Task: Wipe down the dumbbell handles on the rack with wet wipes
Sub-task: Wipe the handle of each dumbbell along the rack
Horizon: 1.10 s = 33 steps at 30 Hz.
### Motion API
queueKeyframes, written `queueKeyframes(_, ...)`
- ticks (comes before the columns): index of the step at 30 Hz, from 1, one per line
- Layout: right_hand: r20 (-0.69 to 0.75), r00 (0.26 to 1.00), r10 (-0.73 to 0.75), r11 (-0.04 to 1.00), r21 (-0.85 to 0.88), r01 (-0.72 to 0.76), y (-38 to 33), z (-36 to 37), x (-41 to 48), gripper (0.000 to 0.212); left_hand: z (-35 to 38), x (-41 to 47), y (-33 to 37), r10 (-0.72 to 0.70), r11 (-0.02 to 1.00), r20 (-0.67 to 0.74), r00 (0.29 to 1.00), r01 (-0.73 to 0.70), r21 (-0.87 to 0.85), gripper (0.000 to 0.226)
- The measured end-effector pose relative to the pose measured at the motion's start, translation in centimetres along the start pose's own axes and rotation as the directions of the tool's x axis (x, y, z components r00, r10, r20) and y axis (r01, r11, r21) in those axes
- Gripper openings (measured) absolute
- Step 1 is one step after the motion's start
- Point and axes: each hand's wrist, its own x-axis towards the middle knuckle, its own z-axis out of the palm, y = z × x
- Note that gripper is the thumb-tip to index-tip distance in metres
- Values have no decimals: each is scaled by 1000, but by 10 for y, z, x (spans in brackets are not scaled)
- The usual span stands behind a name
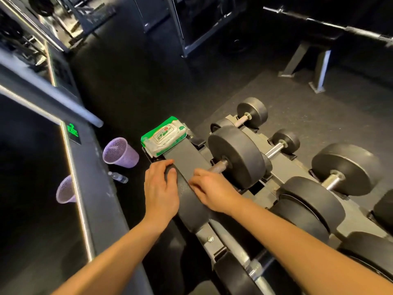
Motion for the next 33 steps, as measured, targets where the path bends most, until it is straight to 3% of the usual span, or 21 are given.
queueKeyframes(2, -63, 997, 34, 995, -90, -39, 8, 1, 2, 19, 0, -1, -1, 4, 1000, 2, 1000, -4, -4, 41)
queueKeyframes(4, -218, 960, 175, 968, -140, -208, 18, 2, 2, 17, 0, 0, -3, 9, 1000, 1, 1000, -9, -7, 34)
queueKeyframes(7, -422, 806, 416, 906, 117, -406, 16, 14, -11, 14, 1, -1, -4, 14, 1000, -10, 1000, -15, -15, 29)
queueKeyframes(8, -413, 791, 451, 892, 224, -392, 9, 22, -17, 12, 1, -1, -3, 19, 1000, -16, 1000, -19, -20, 32)
queueKeyframes(10, -302, 854, 424, 880, 360, -309, -2, 33, -24, 6, 0, -2, -1, 23, 999, -16, 1000, -23, -31, 37)
queueKeyframes(13, -145, 908, 392, 869, 381, -314, 1, 33, -27, 21, 0, -1, -1, 20, 999, -8, 1000, -20, -26, 40)
queueKeyframes(15, -141, 882, 450, 862, 326, -388, 10, 33, -30, 23, 1, -1, -1, 21, 999, -9, 1000, -21, -28, 41)
queueKeyframes(16, -170, 829, 533, 815, 365, -450, 12, 35, -31, 23, 0, -2, -1, 21, 999, -10, 1000, -22, -32, 41)
queueKeyframes(17, -186, 724, 664, 689, 527, -497, 14, 36, -30, 20, 0, -2, -1, 20, 999, -11, 1000, -21, -34, 41)
queueKeyframes(18, -144, 579, 803, 470, 751, -464, 15, 38, -28, 17, 0, -2, -1, 18, 999, -11, 1000, -18, -35, 41)
queueKeyframes(19, -13, 456, 890, 197, 913, -358, 15, 39, -25, 13, 1, -2, -1, 15, 999, -9, 1000, -15, -34, 41)
queueKeyframes(20, 134, 396, 908, -36, 969, -246, 13, 39, -22, 10, 1, -1, -1, 13, 999, -10, 1000, -13, -33, 40)
queueKeyframes(21, 233, 395, 889, -163, 966, -201, 11, 39, -19, 10, 1, -2, -2, 13, 999, -10, 1000, -13, -30, 39)
queueKeyframes(23, 320, 468, 824, -232, 944, -236, 3, 43, -17, 11, 1, -1, -2, 14, 1000, -11, 1000, -14, -27, 39)
queueKeyframes(26, 296, 605, 739, -89, 933, -348, -16, 39, -24, 17, 1, -1, 0, 12, 999, -8, 1000, -12, -38, 44)
queueKeyframes(27, 249, 651, 717, 30, 923, -385, -19, 34, -25, 18, 1, -1, 0, 10, 999, -8, 1000, -10, -38, 44)
queueKeyframes(29, 63, 758, 649, 406, 814, -416, -17, 18, -21, 22, 1, -1, 1, 5, 999, -8, 1000, -5, -34, 43)
queueKeyframes(31, -145, 869, 472, 819, 436, -372, -10, -1, -8, 22, 1, -1, 0, 0, 1000, -10, 1000, 0, -29, 41)
queueKeyframes(32, -185, 919, 349, 931, 182, -317, -6, -9, -1, 16, 2, -1, 0, 1, 1000, -11, 1000, -1, -28, 40)
queueKeyframes(33, -161, 954, 254, 965, -18, -260, -2, -16, 6, 13, 2, -1, -1, 4, 1000, -11, 1000, -4, -29, 39)
